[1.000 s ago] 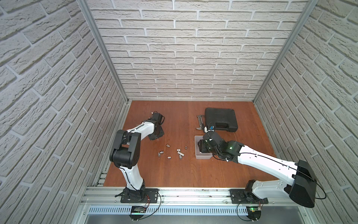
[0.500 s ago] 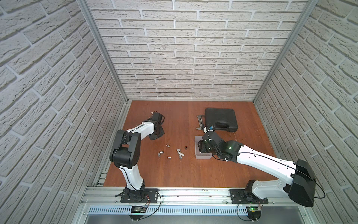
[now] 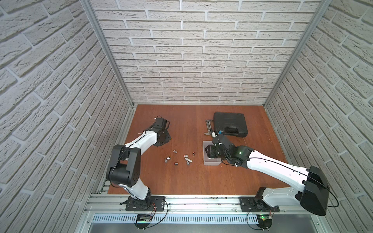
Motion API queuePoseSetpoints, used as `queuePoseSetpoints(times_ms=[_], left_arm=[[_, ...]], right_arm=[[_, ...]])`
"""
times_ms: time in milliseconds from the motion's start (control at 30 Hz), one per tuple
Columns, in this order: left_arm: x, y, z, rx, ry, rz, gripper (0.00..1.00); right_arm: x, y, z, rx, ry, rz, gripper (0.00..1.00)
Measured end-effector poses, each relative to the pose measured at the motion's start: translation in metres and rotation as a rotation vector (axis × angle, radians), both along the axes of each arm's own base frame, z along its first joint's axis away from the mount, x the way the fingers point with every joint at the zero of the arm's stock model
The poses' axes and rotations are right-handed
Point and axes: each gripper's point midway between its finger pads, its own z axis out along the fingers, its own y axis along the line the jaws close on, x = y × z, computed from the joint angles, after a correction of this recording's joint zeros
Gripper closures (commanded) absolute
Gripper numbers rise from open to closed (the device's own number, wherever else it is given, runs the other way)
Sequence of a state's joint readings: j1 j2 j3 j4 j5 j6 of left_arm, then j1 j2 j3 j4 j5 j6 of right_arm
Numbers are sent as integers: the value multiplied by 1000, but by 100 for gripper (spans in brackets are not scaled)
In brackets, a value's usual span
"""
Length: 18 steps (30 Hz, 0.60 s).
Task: Put the socket on the desktop into the storage box
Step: Pick up the socket head at the center of the board, then place the socket head in the storage box.
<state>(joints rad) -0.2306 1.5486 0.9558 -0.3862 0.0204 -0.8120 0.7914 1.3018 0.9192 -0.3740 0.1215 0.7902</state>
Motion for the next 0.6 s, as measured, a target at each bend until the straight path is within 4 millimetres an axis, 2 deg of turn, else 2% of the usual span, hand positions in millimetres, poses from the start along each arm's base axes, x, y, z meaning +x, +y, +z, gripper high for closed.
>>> queuePoseSetpoints(times_ms=[200, 433, 600], left_arm=[[-27, -31, 33, -222, -159, -89, 100], [-56, -88, 86, -412, -323, -305, 100], [-68, -118, 121, -521, -447, -388, 100]], right_arm=[[3, 17, 4, 174, 41, 58, 49], [7, 35, 20, 401, 59, 113, 50], [10, 42, 32, 493, 54, 133, 53]])
